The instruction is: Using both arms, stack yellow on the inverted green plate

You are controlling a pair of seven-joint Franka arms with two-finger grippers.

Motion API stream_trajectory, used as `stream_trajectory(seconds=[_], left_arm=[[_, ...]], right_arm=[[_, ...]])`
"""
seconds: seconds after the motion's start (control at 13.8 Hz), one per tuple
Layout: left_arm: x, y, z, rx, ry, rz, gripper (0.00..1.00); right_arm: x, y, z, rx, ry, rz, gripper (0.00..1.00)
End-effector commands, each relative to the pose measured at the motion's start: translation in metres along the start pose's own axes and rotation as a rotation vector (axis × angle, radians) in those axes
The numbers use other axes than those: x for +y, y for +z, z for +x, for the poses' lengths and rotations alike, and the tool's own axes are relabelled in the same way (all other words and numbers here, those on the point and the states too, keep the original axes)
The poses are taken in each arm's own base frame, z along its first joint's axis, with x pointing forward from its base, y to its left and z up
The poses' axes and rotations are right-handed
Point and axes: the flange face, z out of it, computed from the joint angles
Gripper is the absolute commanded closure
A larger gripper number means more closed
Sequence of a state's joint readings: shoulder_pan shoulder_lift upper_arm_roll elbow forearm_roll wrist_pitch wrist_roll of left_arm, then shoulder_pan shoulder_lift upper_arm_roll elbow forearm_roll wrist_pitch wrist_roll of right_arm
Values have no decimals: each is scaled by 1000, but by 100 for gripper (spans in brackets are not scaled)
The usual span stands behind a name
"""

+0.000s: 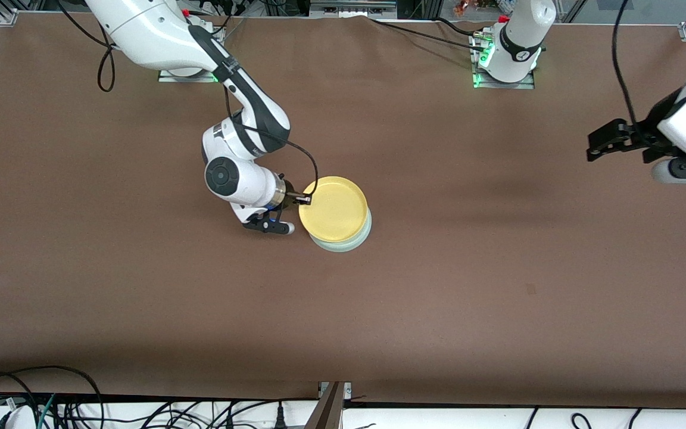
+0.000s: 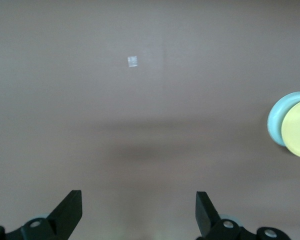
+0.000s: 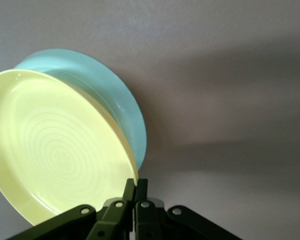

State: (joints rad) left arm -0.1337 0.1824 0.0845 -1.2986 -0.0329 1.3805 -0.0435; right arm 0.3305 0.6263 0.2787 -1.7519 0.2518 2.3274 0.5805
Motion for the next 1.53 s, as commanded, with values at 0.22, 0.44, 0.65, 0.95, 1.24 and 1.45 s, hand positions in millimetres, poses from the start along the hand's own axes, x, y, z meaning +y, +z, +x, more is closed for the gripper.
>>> stream_trajectory(seconds=[0.22,0.44,0.65,0.95,1.24,1.45], left_arm=[[-35,22,-25,49,53,1,0],[-35,24,-22,50,52,2,0],[-38,23,-16,82,48,5,0],[-41,13,-7,108,37,9,0],[-59,3,0,135,10,10,0],[-49,10,5,124,24,9,0]], right_arm=[[-5,14,0,30,23,25,100],[-8,20,-1,37,13,23,100],[-6,22,0,34,22,19,0],[6,-22,29,104,21,21,0],[37,-112,77,59,-107,-110,0],[89,-183,104,-9,-207,-154,0]])
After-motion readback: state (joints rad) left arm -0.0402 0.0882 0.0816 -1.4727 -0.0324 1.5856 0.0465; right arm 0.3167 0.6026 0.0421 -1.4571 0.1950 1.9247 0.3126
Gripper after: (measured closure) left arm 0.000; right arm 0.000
